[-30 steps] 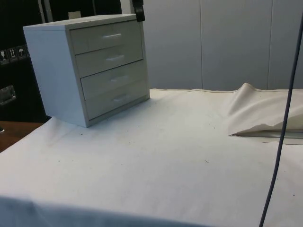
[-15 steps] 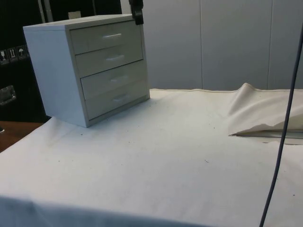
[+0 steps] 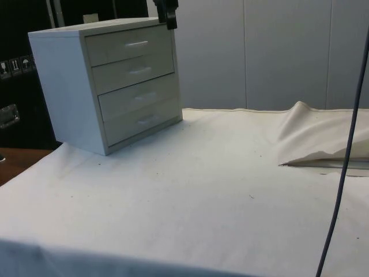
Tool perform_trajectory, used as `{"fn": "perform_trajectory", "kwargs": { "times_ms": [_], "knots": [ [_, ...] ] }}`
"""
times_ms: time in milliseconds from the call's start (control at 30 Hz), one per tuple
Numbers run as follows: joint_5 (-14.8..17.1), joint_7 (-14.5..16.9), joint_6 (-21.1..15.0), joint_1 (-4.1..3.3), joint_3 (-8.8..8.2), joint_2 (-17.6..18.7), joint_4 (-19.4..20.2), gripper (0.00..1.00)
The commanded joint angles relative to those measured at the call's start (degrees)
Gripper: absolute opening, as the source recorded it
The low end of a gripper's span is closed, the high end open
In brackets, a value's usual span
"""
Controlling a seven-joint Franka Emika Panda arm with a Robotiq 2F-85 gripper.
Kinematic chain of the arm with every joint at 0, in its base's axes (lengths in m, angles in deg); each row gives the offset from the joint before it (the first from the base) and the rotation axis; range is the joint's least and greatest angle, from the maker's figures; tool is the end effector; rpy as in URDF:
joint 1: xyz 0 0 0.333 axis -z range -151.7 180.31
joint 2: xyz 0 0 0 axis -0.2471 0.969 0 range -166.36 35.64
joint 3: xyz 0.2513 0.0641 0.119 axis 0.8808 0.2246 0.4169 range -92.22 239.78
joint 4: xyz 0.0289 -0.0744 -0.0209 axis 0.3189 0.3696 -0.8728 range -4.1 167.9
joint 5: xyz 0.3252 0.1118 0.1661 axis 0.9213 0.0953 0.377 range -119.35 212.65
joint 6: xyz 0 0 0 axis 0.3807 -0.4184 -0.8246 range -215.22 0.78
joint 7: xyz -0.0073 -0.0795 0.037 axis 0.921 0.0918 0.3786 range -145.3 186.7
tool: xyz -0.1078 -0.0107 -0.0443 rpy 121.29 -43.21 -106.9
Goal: Open the drawer, then close it.
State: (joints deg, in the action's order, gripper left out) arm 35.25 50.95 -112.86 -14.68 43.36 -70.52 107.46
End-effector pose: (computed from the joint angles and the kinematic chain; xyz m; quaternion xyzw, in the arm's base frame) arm 0.5286 -0.0325 0.4525 0.9561 0.2844 -0.0053 0.0707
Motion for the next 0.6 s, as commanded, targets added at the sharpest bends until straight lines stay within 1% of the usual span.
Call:
{"fn": "perform_trajectory", "kwargs": {
  "times_ms": [0,167,200,233,267,400,433,533,567],
  "knots": [
    [-0.2,0.6,-0.3,-0.06,0.06,-0.2,0.1,1.0],
    [-0.2,2.9,-0.3,-0.06,0.06,-0.2,0.1,1.0],
    [-0.2,3.9,-0.2,-0.06,0.06,-0.2,0.1,1.0],
    [0.0,3.4,0.0,0.0,0.0,0.0,-0.1,1.0],
    [-0.2,4.4,-0.2,-0.06,0.06,-0.2,0.1,1.0],
    [-0.3,6.1,-0.3,-0.06,0.06,-0.2,0.1,1.0],
    [-0.4,7.0,-0.3,-0.06,0.06,-0.2,0.1,1.0],
    [-0.5,8.4,-0.3,-0.06,0.06,-0.2,0.1,1.0],
    [0.0,8.1,0.0,0.0,0.0,0.0,-0.1,1.0]
  ]
}}
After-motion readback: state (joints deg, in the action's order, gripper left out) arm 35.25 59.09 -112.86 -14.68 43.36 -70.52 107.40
